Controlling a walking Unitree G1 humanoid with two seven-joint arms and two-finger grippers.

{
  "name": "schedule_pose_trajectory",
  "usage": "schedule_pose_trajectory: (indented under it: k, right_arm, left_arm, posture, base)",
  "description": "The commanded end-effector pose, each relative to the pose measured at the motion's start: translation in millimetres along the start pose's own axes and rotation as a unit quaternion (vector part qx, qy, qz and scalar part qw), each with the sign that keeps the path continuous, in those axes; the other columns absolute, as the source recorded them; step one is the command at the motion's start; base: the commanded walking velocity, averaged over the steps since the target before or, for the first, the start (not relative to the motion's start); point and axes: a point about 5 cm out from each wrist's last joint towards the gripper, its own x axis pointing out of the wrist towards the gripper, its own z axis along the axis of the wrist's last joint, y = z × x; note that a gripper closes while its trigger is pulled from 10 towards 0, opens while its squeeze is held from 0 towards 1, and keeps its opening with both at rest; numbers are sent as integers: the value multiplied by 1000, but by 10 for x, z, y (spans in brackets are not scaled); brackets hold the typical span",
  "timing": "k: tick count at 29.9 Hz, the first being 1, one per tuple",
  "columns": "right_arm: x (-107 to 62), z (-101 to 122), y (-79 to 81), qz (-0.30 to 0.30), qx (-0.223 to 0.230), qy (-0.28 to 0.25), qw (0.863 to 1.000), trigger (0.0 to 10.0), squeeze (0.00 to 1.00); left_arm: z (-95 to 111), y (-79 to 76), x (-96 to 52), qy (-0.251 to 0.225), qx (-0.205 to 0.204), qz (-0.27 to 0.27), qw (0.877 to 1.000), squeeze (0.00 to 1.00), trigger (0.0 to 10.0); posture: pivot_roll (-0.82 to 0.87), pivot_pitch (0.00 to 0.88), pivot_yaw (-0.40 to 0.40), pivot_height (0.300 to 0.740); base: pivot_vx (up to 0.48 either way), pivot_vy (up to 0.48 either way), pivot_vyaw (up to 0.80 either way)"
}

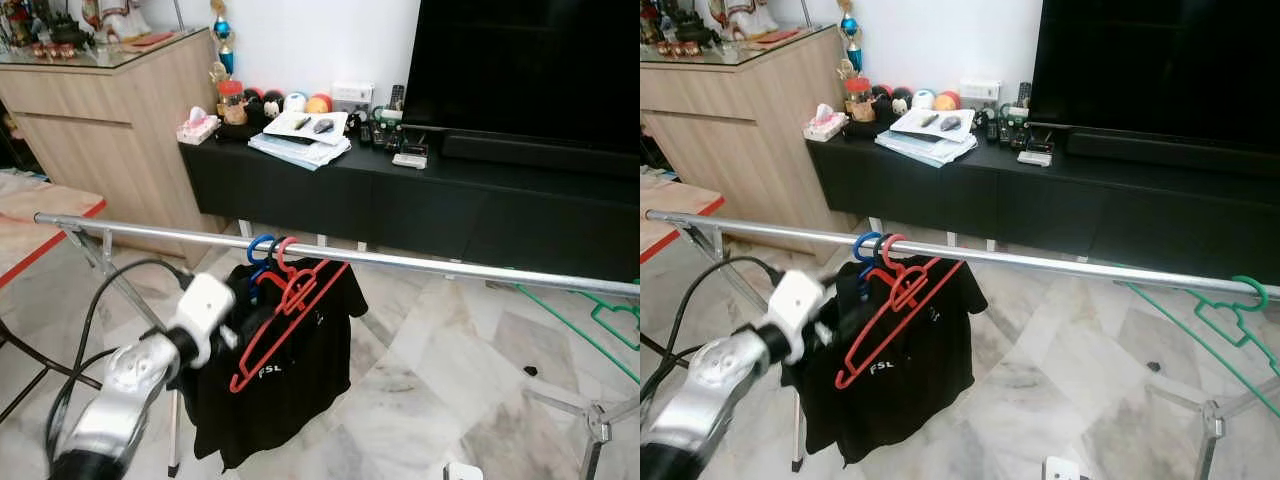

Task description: Hang hanger

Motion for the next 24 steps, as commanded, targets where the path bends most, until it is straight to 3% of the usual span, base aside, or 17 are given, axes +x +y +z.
schedule_pose_trajectory:
  k: [1,5,10,13,17,18,24]
  right_arm:
    - [2,-24,43,6,-5,6,1000,10000,0]
    - [2,-33,59,6,-3,6,1000,10000,0]
    - [4,-40,83,5,4,5,1000,10000,0]
    - [5,-39,87,4,6,5,1000,10000,0]
    - [7,-29,85,1,9,4,1000,10000,0]
    - [9,-19,79,0,9,2,1000,10000,0]
    - [13,25,37,-1,-2,1,1000,10000,0]
  left_arm:
    - [26,-56,-4,15,17,-34,999,0,10000]
    - [35,-67,25,15,16,-34,999,0,10000]
    - [102,-90,164,0,8,-23,1000,0,10000]
    - [140,-65,245,-22,-16,18,999,0,10000]
    - [100,29,290,-19,-18,103,994,0,10000]
    - [55,124,263,-13,-30,167,986,0,10000]
    - [-24,258,73,-15,-59,269,961,0,10000]
  posture:
    - [96,0,60,740]
    - [91,0,68,740]
    - [90,3,77,740]
    - [87,1,78,740]
    - [84,0,73,740]
    - [87,0,66,740]
    - [109,0,28,740]
  base:
    - [0,0,0]
    - [0,0,0]
    - [0,0,0]
    - [0,0,0]
    - [0,0,0]
    - [0,0,0]
    - [0,0,0]
